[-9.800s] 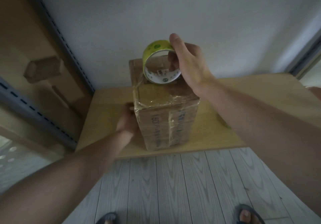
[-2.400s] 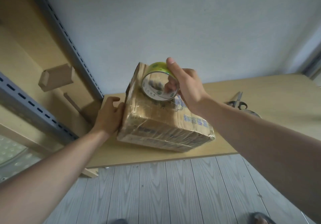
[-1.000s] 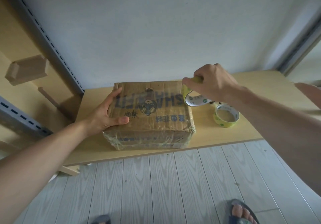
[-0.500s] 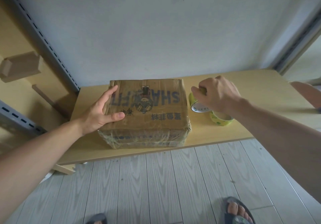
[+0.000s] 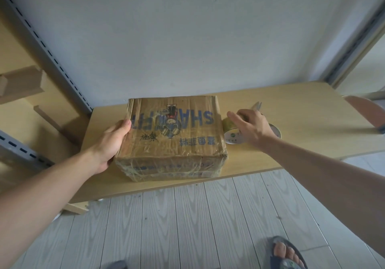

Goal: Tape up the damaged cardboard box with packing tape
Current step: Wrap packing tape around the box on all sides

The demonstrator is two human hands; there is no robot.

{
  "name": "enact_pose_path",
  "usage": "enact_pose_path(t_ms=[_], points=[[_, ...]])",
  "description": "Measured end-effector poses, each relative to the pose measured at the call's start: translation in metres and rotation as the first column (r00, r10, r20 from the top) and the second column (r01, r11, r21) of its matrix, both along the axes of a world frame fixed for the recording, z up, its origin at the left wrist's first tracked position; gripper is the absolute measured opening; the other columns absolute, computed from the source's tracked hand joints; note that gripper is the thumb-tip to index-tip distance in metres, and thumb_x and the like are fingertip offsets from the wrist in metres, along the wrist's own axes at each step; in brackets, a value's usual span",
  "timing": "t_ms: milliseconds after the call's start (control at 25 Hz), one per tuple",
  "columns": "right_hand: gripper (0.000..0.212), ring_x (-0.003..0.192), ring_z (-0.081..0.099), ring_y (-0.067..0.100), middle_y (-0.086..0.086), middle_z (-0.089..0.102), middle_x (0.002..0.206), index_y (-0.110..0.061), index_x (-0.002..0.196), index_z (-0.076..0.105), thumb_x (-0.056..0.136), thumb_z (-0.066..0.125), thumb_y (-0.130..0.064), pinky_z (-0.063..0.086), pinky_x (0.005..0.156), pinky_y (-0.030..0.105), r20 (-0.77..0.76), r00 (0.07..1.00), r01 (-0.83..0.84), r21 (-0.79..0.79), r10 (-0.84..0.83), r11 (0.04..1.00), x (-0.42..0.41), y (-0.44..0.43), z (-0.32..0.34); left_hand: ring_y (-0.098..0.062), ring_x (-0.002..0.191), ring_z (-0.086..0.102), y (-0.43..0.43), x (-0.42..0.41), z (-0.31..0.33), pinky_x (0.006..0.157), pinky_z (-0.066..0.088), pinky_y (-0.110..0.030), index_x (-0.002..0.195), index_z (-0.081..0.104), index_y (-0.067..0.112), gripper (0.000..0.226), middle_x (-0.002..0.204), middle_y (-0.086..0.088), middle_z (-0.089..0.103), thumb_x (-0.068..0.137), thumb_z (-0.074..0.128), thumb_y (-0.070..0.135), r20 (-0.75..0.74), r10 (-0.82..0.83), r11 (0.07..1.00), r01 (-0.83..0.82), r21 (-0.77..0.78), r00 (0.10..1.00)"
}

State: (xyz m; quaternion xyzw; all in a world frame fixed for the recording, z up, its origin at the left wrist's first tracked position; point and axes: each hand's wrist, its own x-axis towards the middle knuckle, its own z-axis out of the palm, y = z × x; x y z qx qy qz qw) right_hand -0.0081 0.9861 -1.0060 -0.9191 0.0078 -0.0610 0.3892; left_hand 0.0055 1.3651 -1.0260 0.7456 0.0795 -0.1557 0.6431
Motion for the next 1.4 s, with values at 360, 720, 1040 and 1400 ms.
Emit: enact_pose_path(t_ms=[360,720,1040,1400], points=[[0.046,0.063,0.049,0.018,0.0,0.054,0.062,-0.016,0.066,0.055,0.098,0.044,-0.048,0.037,0.07,0.035,0.214,0.966,-0.018,0.614,-0.144,0.789,0.015,0.021,0.1,-0.033,0.099,0.069,-0.034,-0.026,-0.036,0.094,0.053,-0.051,0.101,0.067,0.012,0.08,0.111,-0.013,0.075,0.072,0.06,0.086,-0.175,0.123,0.982,-0.095,0.16,0.977],[0.05,0.058,0.041,0.018,-0.001,0.044,0.056,-0.023,0.056,0.046,0.093,0.04,-0.056,0.035,0.063,0.041,0.205,0.973,-0.203,0.533,0.107,0.822,0.027,0.116,0.122,-0.025,0.119,0.058,-0.098,0.002,0.081,0.104,0.046,-0.048,0.13,0.053,0.006,0.055,0.132,-0.009,0.059,0.083,0.049,0.033,0.277,0.084,0.938,0.017,-0.345,0.957],[0.043,0.055,0.039,0.018,0.0,0.04,0.056,-0.01,0.068,0.046,0.105,0.042,-0.032,0.034,0.05,0.026,0.161,0.984,-0.162,0.662,0.073,0.732,0.02,0.098,0.129,-0.026,0.125,0.062,-0.129,0.018,0.113,0.109,0.046,-0.05,0.141,0.05,0.016,0.098,0.128,-0.01,0.067,0.061,0.096,0.051,0.553,-0.143,0.99,0.111,0.092,0.821],[0.057,0.056,0.046,0.021,-0.003,0.043,0.047,-0.018,0.05,0.042,0.102,0.044,-0.044,0.042,0.064,0.043,0.164,0.98,-0.184,0.527,0.113,0.83,0.026,0.097,0.129,-0.018,0.125,0.063,-0.12,0.018,0.097,0.108,0.049,-0.046,0.15,0.04,0.011,0.105,0.133,-0.002,0.067,0.066,0.095,0.041,0.392,-0.266,0.964,0.251,0.089,0.881]])
